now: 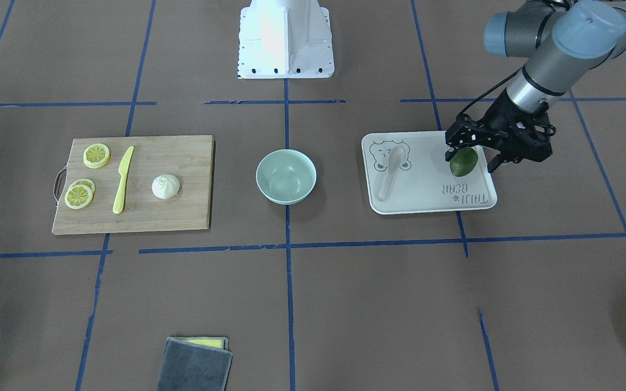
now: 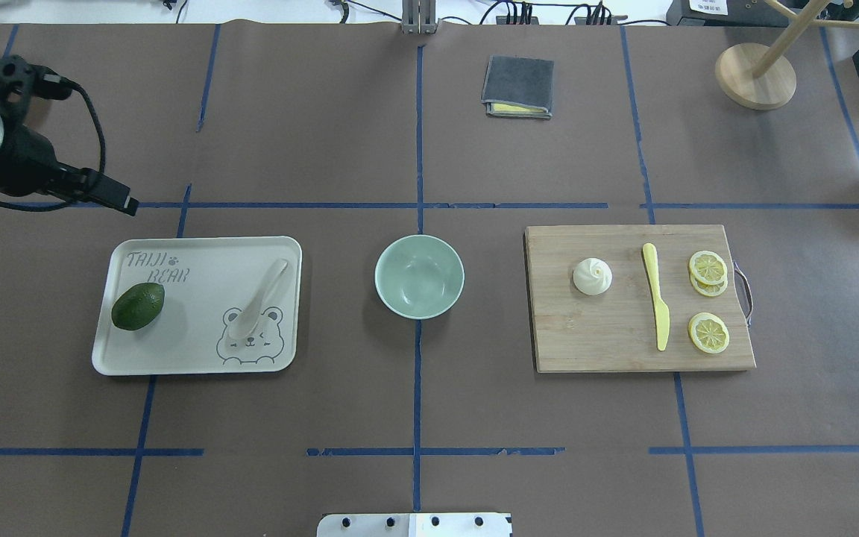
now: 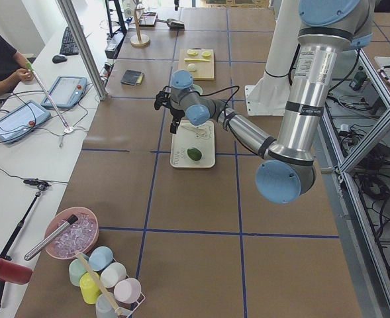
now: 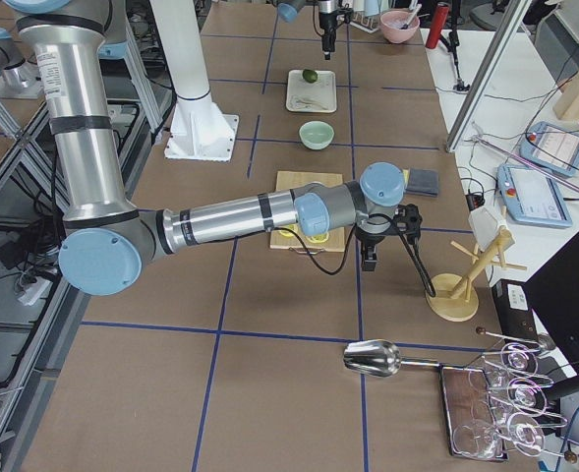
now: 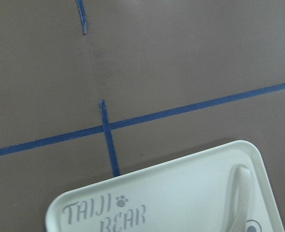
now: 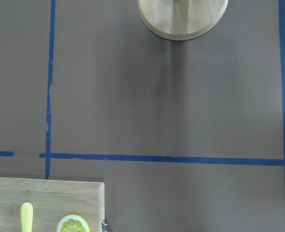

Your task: Put spoon and bun in bowl

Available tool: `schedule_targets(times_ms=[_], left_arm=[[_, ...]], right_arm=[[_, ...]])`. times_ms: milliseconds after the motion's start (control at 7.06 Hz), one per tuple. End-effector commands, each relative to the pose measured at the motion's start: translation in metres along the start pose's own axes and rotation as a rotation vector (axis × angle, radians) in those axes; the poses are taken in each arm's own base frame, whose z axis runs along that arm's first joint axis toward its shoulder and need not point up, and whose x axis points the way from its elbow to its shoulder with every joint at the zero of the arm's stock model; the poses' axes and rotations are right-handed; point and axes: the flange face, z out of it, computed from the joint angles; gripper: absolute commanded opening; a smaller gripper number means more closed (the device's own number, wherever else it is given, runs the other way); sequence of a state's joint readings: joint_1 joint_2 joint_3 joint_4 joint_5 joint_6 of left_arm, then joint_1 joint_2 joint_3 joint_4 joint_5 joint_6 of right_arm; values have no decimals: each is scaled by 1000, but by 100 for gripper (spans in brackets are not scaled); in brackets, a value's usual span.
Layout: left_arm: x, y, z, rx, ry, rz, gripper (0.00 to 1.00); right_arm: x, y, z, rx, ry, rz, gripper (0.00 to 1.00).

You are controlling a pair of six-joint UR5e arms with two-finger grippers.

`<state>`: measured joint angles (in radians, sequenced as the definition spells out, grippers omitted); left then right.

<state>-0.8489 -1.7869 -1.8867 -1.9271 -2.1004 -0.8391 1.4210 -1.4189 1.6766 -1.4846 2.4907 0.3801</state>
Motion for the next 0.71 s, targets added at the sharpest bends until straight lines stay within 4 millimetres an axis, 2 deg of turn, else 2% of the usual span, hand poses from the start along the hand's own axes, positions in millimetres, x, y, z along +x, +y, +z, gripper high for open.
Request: schedule_targets(times_ms=[0,142,283,566], left_arm=[[54,10,45,-5,-6,-49,100],[65,20,69,-10,-34,-60,99],[68,28,85,-12,-59,-70,98],[80,37,102,-18,-72,-77,97]], right_arm=[[-54,13,10,-17,-20,43,100],[-68,17,12,-22,-26,62,100],[-81,21,14,-28,-32,78,100],[-107,30,24,-43,-30,81,100]])
